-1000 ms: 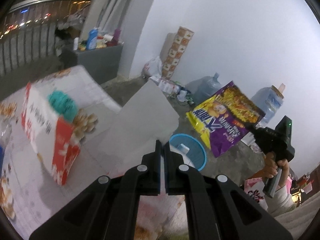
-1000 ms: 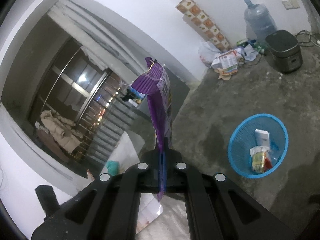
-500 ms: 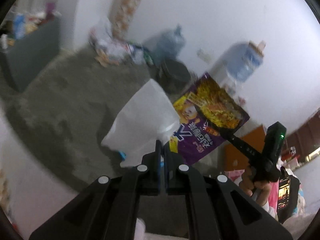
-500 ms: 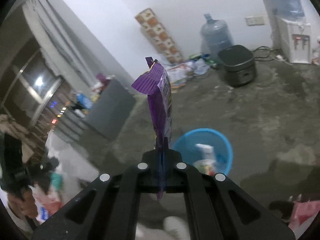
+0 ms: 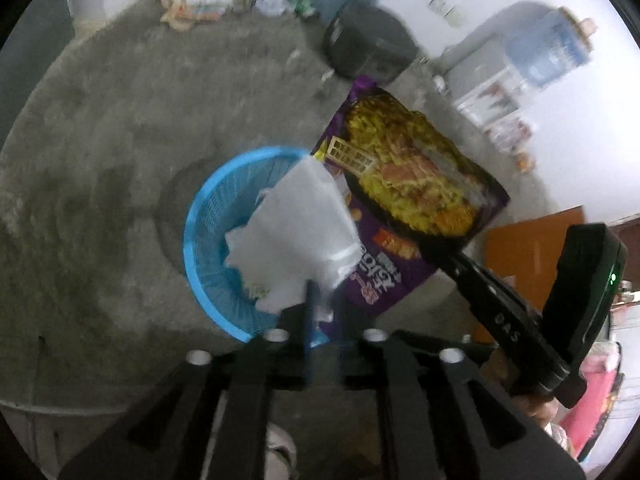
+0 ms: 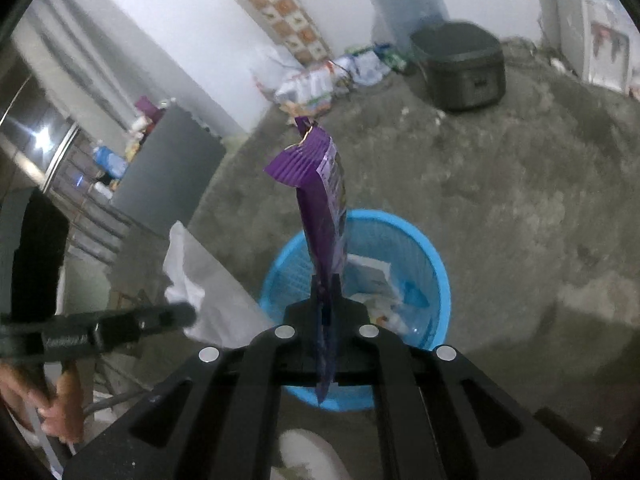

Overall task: Collect trash
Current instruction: 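Open both tools to drop the tissue and purple bag into the wastebasket, then move both tools back to the table toward the clear plastic bag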

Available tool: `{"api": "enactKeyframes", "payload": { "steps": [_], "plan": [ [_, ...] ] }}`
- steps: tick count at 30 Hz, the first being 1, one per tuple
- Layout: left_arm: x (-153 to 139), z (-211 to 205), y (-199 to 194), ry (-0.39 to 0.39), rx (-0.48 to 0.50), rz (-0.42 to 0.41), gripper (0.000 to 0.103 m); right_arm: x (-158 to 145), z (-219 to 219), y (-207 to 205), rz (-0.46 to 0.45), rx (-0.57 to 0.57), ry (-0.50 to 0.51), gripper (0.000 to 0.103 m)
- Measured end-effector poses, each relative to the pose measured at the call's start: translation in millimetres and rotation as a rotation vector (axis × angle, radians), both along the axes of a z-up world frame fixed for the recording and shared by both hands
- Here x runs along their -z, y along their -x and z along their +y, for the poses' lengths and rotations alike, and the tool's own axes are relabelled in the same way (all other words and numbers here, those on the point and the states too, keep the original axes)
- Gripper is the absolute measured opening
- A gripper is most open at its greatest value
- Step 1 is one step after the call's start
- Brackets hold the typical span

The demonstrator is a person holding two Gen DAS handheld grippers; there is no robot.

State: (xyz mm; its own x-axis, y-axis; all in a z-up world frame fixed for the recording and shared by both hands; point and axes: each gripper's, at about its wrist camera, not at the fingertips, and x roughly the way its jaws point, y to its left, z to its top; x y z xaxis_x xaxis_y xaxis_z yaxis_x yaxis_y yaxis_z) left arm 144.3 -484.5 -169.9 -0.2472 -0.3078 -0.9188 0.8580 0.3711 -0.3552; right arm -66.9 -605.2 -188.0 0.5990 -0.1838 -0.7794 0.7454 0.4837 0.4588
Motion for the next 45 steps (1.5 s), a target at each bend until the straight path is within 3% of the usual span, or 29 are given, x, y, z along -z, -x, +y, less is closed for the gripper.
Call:
{"api": "enactKeyframes", "payload": {
  "steps": [1,2,4,8,15,19,25,31,35,39,45],
  "plan": [
    [7.5,1.3,-4.0,-0.010,-0.016,-0.003,0.032,14.7,-4.3,-1.8,0.017,0.003,-0.038,0.035],
    [10.1,-1.1,-5.2,-0.014,-0.031,-0.007,0.038,26.6,-6.7,-1.5,0.044,0.014,-0.069,0.046],
    [11.9,-1.2,-8.8,-0.018,-0.055,-0.002,0.043,40.6,-8.6,2.6,0.104,0.046,-0.096,0.046],
    [-3.8,4.6,-9.9,0.022,-0.066,0.009,0.049,36.0,-6.2,25.0,0.088,0.107,-0.110,0.049],
    [-51.5,18.4,-13.2,0.095,-0.077,-0.050,0.050,-5.2,-3.9,51.2,-0.001,0.204,-0.081,0.050],
    [-100.8,41.3,-12.8,0.155,-0.060,-0.103,0.050,-33.4,6.2,40.3,-0.051,0.169,-0.044,0.050],
    [-198.0,133.4,-25.8,0.287,-0.108,-0.198,0.053,-96.9,42.5,10.9,-0.121,0.000,0.021,0.050],
    [-253.8,274.9,-34.0,0.368,-0.250,-0.328,0.057,-153.8,100.7,-17.8,-0.198,-0.239,0.088,0.051],
    [-249.5,363.4,-31.9,0.367,-0.377,-0.352,0.058,-169.2,144.1,-35.1,-0.218,-0.403,0.076,0.052],
    [-226.0,437.0,-23.5,0.363,-0.514,-0.295,0.057,-175.0,195.0,-49.0,-0.223,-0.562,0.043,0.051],
    [-169.3,501.0,-5.5,0.367,-0.671,-0.125,0.057,-163.3,287.8,-76.9,-0.159,-0.840,0.048,0.026]
  ]
}}
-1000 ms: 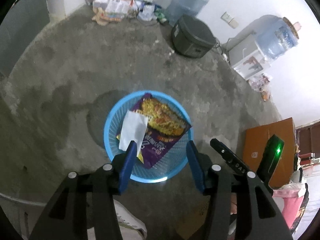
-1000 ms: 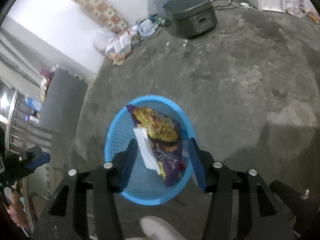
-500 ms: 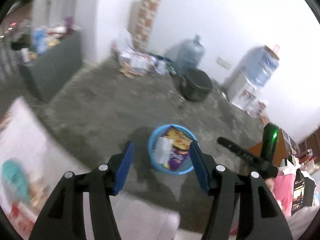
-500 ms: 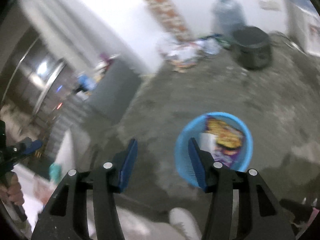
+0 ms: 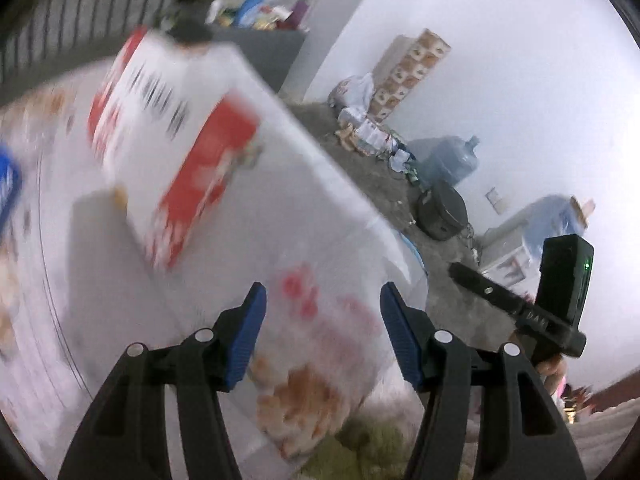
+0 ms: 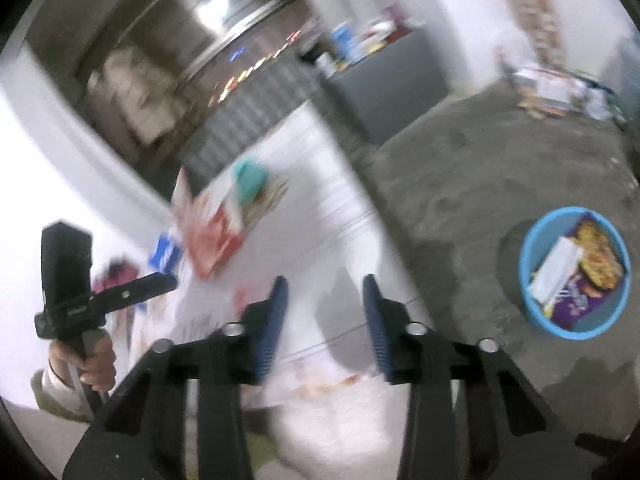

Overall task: Collect trash
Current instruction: 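Move both tools back to the table toward the clear plastic bag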

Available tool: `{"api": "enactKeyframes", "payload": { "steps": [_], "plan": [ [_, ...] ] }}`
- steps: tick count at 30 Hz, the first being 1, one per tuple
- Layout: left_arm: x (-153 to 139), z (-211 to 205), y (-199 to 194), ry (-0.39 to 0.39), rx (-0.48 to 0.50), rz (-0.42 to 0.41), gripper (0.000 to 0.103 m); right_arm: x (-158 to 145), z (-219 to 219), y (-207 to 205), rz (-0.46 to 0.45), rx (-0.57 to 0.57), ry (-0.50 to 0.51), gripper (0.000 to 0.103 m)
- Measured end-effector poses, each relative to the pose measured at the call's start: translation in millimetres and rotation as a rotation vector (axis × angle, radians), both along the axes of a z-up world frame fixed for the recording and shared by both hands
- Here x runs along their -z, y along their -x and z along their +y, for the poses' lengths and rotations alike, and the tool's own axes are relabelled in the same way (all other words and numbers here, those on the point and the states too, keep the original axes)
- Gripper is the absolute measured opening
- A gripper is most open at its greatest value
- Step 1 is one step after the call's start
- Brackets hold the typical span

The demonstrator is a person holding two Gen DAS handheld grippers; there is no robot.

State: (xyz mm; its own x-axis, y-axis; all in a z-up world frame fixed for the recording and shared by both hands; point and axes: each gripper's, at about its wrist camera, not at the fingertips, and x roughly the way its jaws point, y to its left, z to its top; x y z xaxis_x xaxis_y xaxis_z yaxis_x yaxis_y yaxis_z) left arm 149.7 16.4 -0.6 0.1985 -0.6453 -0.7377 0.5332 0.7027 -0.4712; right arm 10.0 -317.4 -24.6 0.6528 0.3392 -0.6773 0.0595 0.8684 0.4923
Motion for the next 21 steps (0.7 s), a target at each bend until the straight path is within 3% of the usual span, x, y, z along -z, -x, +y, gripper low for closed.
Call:
{"api": "enactKeyframes", "payload": {
  "steps": [4,8,21],
  "plan": [
    [28.4,13.2,9.8,0.052,-0.020,0.090,0.049,14.5,37.4,-16.8,0.059,-0.088,0.078,0.011],
    [45.7,13.9,12.6,0.089,-0.025,0.145,0.043,30.9,47.2,-25.0,0.126,-0.096,0.129,0.005],
    [68.8,9.9,-1.2,0.221,-0.012,0.253,0.038,33.4,56.4,-19.8,0.141,-0.103,0.145,0.003]
  ]
}}
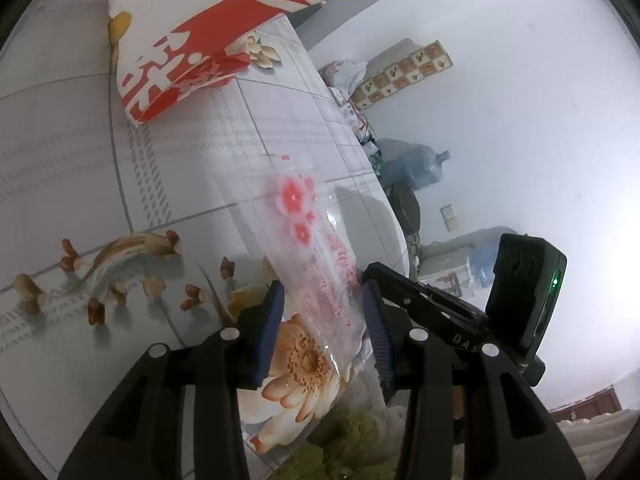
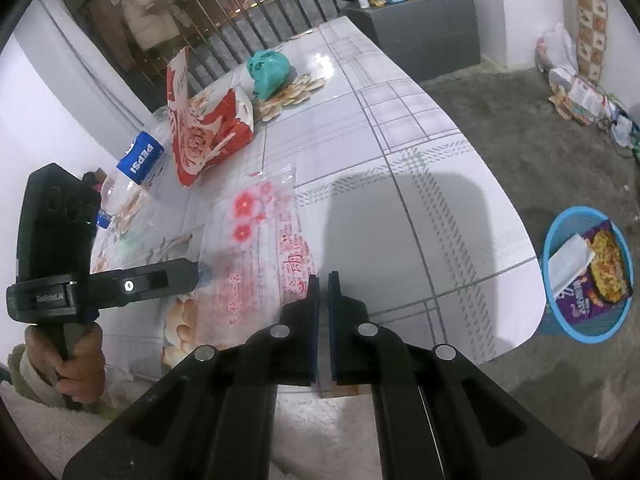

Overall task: Collect trash
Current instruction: 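Move both tools back to the table toward the clear plastic bag, then grasp the clear plastic bag with the left tool while the right tool grasps the red-white snack bag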

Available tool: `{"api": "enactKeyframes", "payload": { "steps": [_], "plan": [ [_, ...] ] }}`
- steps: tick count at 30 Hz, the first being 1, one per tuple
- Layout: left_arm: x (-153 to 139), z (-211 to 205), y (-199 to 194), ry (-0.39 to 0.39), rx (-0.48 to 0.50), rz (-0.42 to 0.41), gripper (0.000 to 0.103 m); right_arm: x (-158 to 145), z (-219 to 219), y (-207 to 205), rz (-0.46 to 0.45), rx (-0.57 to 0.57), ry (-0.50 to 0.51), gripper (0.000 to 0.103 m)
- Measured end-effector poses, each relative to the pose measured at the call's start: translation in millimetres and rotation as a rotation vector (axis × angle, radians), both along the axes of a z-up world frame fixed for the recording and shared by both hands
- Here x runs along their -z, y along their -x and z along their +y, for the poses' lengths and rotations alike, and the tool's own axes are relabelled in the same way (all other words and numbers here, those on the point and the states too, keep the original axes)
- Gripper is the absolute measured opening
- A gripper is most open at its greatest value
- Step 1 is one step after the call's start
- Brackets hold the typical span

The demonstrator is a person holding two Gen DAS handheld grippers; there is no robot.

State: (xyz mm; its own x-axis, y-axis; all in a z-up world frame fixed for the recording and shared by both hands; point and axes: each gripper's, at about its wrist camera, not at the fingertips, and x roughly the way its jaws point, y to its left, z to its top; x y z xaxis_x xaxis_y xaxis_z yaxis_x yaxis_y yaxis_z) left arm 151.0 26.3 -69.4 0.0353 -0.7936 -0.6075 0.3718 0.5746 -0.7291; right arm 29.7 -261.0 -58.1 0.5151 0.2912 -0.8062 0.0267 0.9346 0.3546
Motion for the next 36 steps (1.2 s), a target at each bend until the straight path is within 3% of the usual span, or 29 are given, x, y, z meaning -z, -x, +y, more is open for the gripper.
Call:
{"api": "enactKeyframes", "payload": {
  "steps": [10,15,21,25,36],
  "plan": [
    [-1.7,-3.2,5.0,0.075,0.030,-0.015,0.023,4.1,-1.1,-1.3,-0.007,0.006,-0.041,0.003],
    [-7.5,-10.8,5.6,0.009,0.032,-0.083,0.006,3.9,-3.3,-0.8,-0.008,0.008,-0.057,0.003],
    [-24.8,-8.2,18.7,-0.052,0.028,-0.214,0.002,-4.6,-0.4,-1.5,-0.010,-0.003,-0.055,0.005],
    [-45.0,15.0,31.2,-0.073,-0.013,-0.292,0.002,-19.8,2.0,-7.4,-0.061,-0.017,-0.074,0.012],
    [-69.7,106.2,49.9,-0.096,-0.206,-0.375,0.002,-44.6,48.2,-52.8,-0.174,-0.135,-0.145,0.027]
  ]
}}
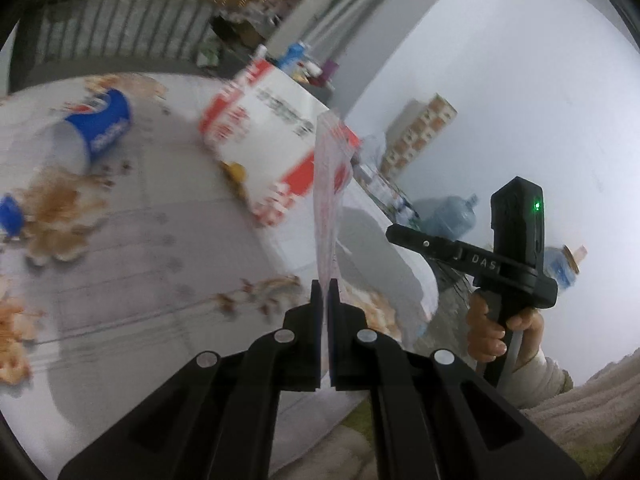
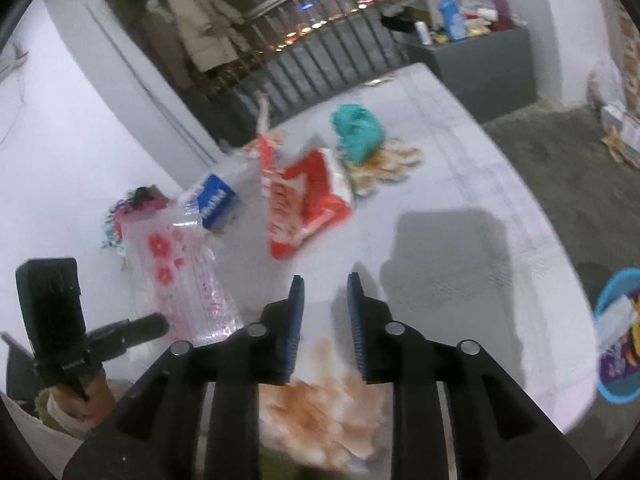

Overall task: Collect trash
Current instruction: 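Grasp the clear plastic bag with the left tool while the right tool grasps the red-white snack bag, then carry the clear bag and snack bag over the blue wastebasket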

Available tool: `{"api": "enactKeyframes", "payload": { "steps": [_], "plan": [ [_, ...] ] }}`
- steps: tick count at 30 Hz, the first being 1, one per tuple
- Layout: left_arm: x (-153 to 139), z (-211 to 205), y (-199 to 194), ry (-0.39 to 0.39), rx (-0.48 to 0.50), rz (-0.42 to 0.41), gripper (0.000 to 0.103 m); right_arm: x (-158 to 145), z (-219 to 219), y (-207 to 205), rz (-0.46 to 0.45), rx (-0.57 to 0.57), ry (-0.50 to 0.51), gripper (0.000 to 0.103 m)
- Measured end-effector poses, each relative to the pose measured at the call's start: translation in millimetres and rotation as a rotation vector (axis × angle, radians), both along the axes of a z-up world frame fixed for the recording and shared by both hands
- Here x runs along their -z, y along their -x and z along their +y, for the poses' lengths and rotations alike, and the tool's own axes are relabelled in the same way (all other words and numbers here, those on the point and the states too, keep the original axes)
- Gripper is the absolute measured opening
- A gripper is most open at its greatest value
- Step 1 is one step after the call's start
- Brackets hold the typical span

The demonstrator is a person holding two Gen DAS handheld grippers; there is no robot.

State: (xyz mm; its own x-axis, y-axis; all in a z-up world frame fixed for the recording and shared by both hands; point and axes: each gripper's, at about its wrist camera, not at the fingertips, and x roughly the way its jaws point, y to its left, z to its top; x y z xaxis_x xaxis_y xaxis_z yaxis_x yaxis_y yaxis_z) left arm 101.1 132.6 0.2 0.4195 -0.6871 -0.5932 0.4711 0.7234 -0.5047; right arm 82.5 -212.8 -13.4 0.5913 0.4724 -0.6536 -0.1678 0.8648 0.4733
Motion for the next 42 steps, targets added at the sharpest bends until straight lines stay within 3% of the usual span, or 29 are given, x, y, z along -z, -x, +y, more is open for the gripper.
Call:
{"api": "enactKeyframes", "payload": {
  "steps": [2,11,19,26,42],
  "plan": [
    [0.3,10.5,-4.4,-0.004,-0.038,-0.007,0.002,-1.1,13.6,-9.2,-0.018,-0.024,0.001,0.032],
    [19.8,26.7,-52.5,-0.005,-0.153,0.012,0.002,9.8,50.6,-42.9,-0.021,-0.050,0.007,0.033],
    [30.2,22.2,-78.3,0.000,-0.174,0.021,0.002,24.8,72.6,-55.2,0.001,-0.029,0.059,0.032],
    [30.4,20.9,-80.2,-0.008,-0.178,0.019,0.002,23.8,85.0,-53.6,-0.021,-0.060,0.079,0.002],
    [13.1,38.7,-52.9,-0.052,-0.184,0.001,0.002,-11.5,83.5,-0.3,-0.115,-0.175,0.037,0.000]
  ]
}}
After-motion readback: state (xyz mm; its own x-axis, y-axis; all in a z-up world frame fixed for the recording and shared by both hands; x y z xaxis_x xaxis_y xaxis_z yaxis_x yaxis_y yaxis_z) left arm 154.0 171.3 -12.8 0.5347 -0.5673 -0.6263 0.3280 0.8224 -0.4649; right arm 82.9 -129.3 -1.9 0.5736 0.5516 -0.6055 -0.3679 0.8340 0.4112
